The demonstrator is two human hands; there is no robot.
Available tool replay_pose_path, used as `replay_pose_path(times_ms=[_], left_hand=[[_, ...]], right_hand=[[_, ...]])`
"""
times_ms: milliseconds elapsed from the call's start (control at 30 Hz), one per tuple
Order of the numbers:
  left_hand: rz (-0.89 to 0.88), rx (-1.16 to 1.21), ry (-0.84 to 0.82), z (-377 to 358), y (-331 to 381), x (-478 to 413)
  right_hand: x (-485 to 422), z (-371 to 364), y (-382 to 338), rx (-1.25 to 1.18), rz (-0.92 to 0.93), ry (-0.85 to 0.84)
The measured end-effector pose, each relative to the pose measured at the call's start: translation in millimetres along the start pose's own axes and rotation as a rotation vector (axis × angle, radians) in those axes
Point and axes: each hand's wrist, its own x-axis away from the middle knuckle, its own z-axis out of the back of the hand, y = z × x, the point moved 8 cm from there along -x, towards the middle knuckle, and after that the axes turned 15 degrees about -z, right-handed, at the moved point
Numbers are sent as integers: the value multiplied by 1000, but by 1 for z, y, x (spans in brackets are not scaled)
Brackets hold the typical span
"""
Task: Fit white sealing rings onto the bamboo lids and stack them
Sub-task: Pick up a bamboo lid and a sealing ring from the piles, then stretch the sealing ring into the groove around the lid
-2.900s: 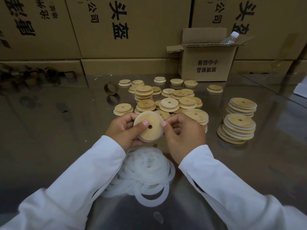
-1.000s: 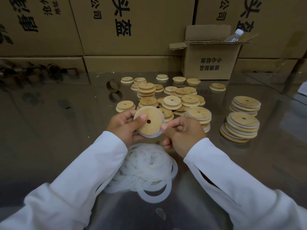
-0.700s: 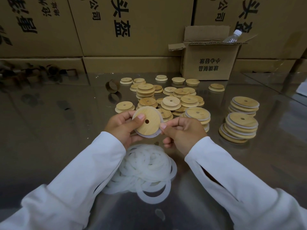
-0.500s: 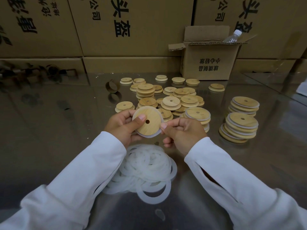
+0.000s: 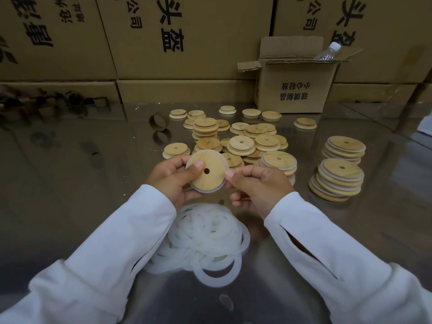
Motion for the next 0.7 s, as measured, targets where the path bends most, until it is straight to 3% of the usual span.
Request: replay_pose_path(times_ms=[100,233,433,600,700], left_hand=[[20,-10,29,2,-1,0],[70,-31,-17,-4,-4,3],[120,-54,-150,-18,-9,13],[88,-102,-29,-8,-7,12],[69,-127,26,-1,-4,11]], right_hand=[[-3,10,-3,4,-6,104],[1,14,-12,213,173,235],[2,2,-8,308,242,87],[-2,44,2,285,159,324],[-1,71,7,399,74,496]])
